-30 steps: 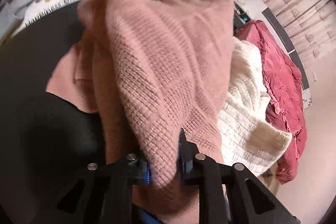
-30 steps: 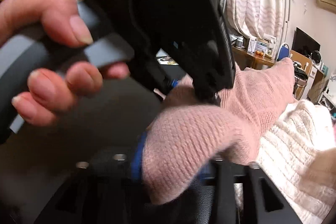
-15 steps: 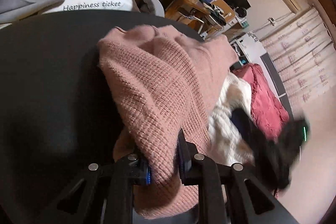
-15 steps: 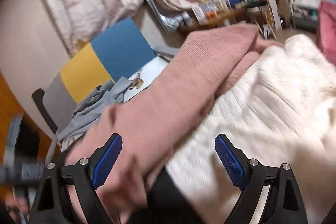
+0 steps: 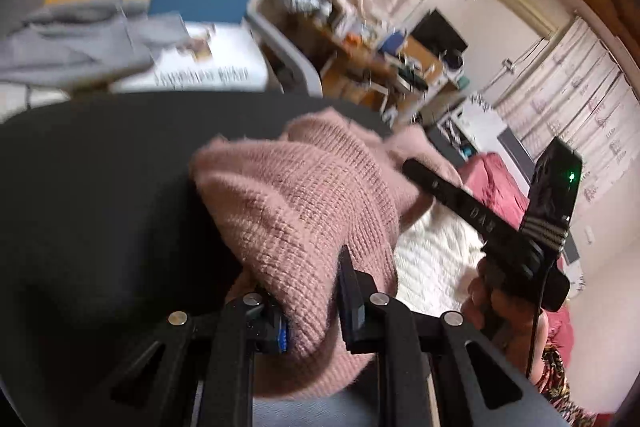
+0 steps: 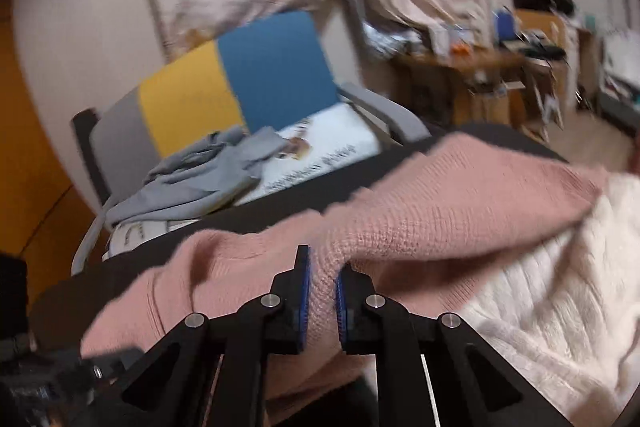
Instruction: Fold clothes
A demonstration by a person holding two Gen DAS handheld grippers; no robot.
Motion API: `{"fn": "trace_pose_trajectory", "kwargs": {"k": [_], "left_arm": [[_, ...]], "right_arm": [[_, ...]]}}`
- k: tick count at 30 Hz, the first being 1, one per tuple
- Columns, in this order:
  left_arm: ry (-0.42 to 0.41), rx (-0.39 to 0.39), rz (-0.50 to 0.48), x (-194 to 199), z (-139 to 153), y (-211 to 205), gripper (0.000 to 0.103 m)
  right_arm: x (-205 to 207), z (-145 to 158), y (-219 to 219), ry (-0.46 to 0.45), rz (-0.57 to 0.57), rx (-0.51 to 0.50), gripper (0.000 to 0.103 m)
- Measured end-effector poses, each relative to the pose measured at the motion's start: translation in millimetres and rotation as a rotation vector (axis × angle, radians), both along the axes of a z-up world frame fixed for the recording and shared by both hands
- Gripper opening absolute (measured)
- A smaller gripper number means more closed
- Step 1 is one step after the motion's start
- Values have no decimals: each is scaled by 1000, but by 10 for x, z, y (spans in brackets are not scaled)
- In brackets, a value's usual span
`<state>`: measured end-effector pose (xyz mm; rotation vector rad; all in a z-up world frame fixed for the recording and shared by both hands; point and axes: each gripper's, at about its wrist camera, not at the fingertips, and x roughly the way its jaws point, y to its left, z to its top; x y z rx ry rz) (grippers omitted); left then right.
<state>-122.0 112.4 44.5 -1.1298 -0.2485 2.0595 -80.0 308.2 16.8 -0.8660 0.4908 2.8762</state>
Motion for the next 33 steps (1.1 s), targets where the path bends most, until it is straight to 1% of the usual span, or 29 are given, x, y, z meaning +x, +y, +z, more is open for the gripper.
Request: {"fn": "trace_pose_trajectory", "kwargs": {"k": [2,4,9,16,20,23,27,29,33], "left_arm": [[17,24,42,85,74,-373,18],[-6,52,88,106,43,-696,18],[-49,77,228,188,-145,-1405,18],[-84,85,375,301,-420,-2283,18],[-80,67,455,409,-487,-2764,18],[-77,52,521,479,-508,-3095,18],[-61,26,618,617,-512,-3499,18],[-60,12,669,673,-548,-3673,18],[-86,-44,750,712,-687,-3864,19]], "right_arm": [[-53,19,-209,2,47,-13,11],[3,27,-415,5,92,-37,11],[-174,-102,-1022,-19,198,-58,11],[-641,-330,-1896,-84,342,-45,11],[-778,-445,-2389,-118,433,-39,11],[-755,-515,-2754,-127,515,-29,11],[-691,-622,-3165,-142,628,-43,12],[-637,-690,-3412,-150,705,-27,11],[-551,-828,-3724,-172,791,3,12]]}}
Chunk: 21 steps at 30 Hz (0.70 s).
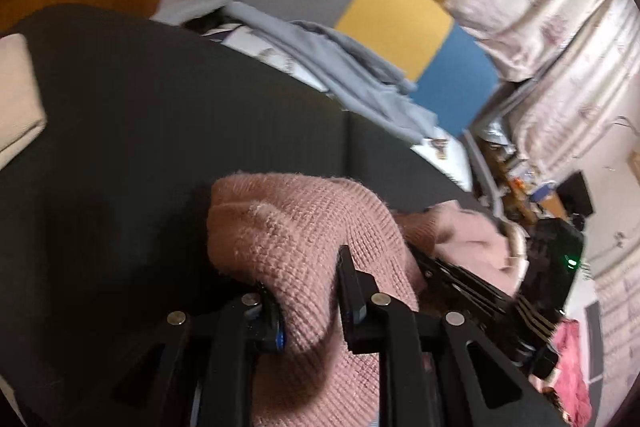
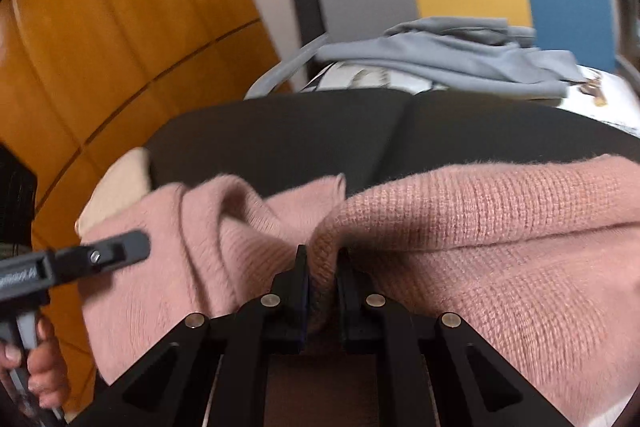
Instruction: Fold clothes
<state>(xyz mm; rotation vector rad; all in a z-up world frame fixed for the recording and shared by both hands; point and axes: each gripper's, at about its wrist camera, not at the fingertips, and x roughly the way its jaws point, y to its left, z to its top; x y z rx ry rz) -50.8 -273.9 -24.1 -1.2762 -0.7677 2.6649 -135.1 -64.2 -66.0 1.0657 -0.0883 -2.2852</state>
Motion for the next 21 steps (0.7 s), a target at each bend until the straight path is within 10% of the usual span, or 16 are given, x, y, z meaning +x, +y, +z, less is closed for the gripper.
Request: {"fn": "trace_pose_trajectory", "kwargs": {"k": [3,7,11,21], "left_arm": [[-12,-17,22,28,-8,-34,22],[15,-21,108,105,170,-70,24],[103,-45,205,251,444,-70,24],[177,-131,272,260,822,-3,24]], "right_arm": [[79,45,69,-10,7,-15,24],[423,412,658,97,-62,14,77],[867,623,1543,188,-258,178,77],[1447,173,3299,44,-644,896,102]]}}
